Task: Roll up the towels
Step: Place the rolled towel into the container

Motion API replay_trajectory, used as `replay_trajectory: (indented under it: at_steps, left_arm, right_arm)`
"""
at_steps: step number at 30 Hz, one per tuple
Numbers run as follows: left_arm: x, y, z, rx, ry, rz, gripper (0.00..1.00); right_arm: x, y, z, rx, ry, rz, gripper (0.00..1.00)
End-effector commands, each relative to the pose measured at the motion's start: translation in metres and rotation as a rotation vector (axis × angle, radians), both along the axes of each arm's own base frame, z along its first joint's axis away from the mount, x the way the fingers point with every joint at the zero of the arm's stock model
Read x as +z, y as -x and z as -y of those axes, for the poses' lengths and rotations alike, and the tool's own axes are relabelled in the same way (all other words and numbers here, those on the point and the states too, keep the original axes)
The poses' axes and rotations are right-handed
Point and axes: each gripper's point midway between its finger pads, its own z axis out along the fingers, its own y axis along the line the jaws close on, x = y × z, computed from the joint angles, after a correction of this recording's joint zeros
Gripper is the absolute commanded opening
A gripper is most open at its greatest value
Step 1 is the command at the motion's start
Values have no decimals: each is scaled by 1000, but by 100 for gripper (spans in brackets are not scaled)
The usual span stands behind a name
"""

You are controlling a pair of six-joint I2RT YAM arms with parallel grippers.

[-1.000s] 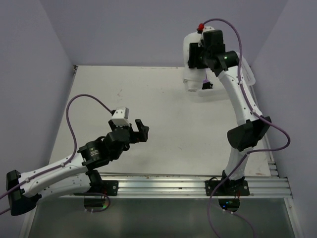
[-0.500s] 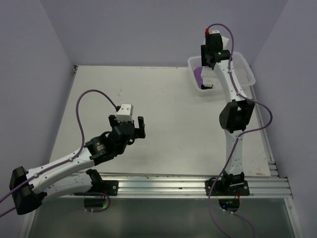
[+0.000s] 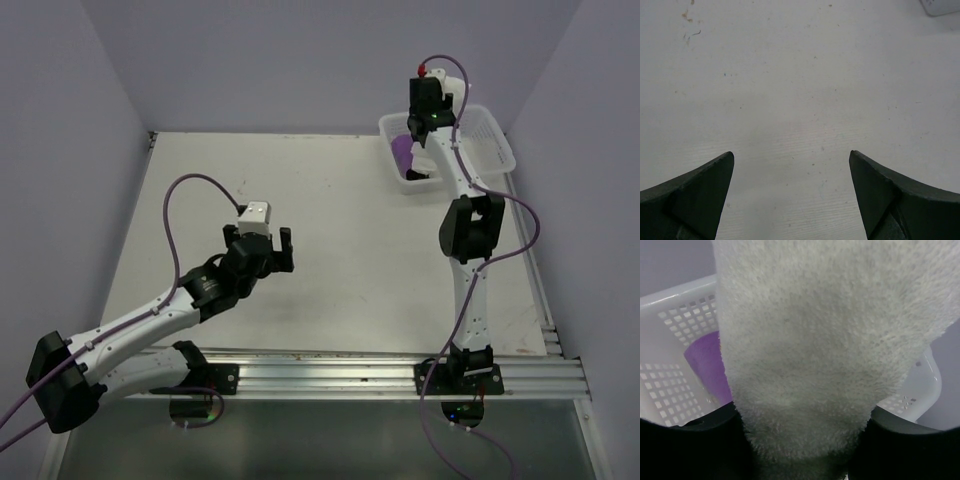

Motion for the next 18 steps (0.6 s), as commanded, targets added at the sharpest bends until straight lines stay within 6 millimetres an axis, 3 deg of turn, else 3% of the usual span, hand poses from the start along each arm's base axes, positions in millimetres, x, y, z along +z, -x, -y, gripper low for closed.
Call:
replay_trajectory:
  at_steps: [1, 7, 8, 15, 16, 18]
  left_arm:
    - [8, -7, 5, -22, 24, 26, 100]
    - [2, -6, 1, -13, 15, 15, 100]
    - [0, -6, 2, -15, 13, 12, 99]
    - [-8, -6, 3, -20, 11, -9, 100]
    - [-9, -7, 3, -20, 12, -10, 99]
    - [-9, -8, 2, -16, 12, -10, 100]
  right_arm:
    - [16, -18, 7, -59, -3, 128, 0]
    - [-4, -34, 13, -70, 8, 138, 0]
    - [-16, -36, 18, -77, 12, 118, 0]
    - [-36, -41, 41, -52, -9, 69, 0]
    - [-37, -39, 52, -63, -17, 62, 0]
    - [-34, -38, 50, -54, -35, 69, 0]
